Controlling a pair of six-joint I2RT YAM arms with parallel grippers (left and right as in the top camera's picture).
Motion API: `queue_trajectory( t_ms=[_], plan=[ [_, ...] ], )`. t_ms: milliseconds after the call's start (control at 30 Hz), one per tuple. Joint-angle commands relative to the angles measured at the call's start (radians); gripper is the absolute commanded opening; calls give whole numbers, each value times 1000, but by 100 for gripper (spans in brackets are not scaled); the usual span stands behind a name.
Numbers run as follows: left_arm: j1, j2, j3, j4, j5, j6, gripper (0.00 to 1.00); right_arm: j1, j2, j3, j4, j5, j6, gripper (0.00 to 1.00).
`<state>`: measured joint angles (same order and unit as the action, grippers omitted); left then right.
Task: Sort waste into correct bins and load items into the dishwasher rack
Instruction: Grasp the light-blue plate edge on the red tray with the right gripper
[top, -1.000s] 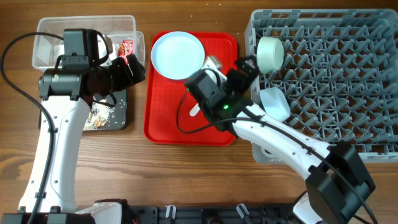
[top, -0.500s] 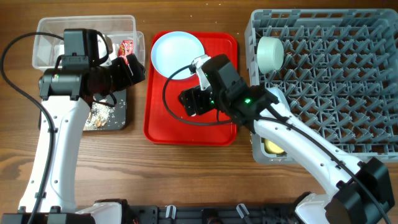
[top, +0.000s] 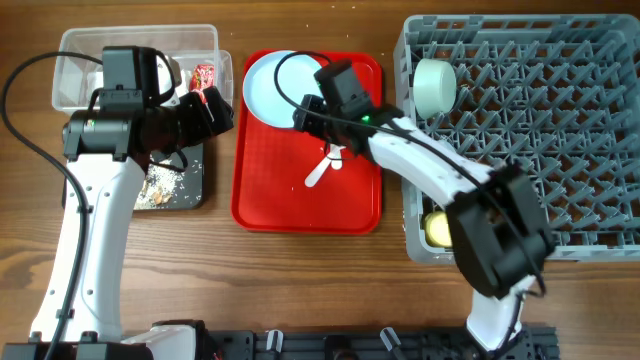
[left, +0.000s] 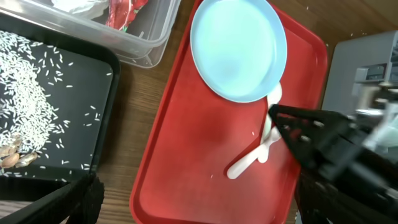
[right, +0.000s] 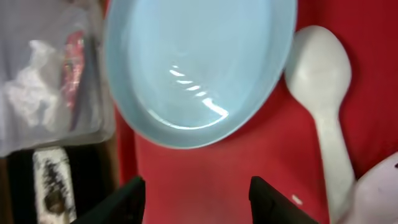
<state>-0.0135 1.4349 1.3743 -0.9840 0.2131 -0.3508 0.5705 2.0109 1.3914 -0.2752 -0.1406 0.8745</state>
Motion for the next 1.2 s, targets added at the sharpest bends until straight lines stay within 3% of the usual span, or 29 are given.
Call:
queue_trajectory(
  t_ms=[0,300,500,733,867,1000,1167],
  plan=[
    [5,-8,13,2,-3,5,100,-10,31,26,37,99,46,53],
    [5,-8,13,2,-2,5,100,-13,127,28,92,148,92,43],
    [5,-8,13,2,-2,5,100,-13,151,28,63,160,31,27],
    [5,-8,13,2,-3,5,100,-13,151,28,-86,193,-43,8],
    [5,-8,13,2,-2,5,100,-14,146,57,-75,117,-142,12],
    [5,-8,13,2,-3,5,100,-14,145,174,-104,109,-142,37],
    [5,-8,13,2,-3,5,100,-13,151,179,-71,149,-101,43]
  ],
)
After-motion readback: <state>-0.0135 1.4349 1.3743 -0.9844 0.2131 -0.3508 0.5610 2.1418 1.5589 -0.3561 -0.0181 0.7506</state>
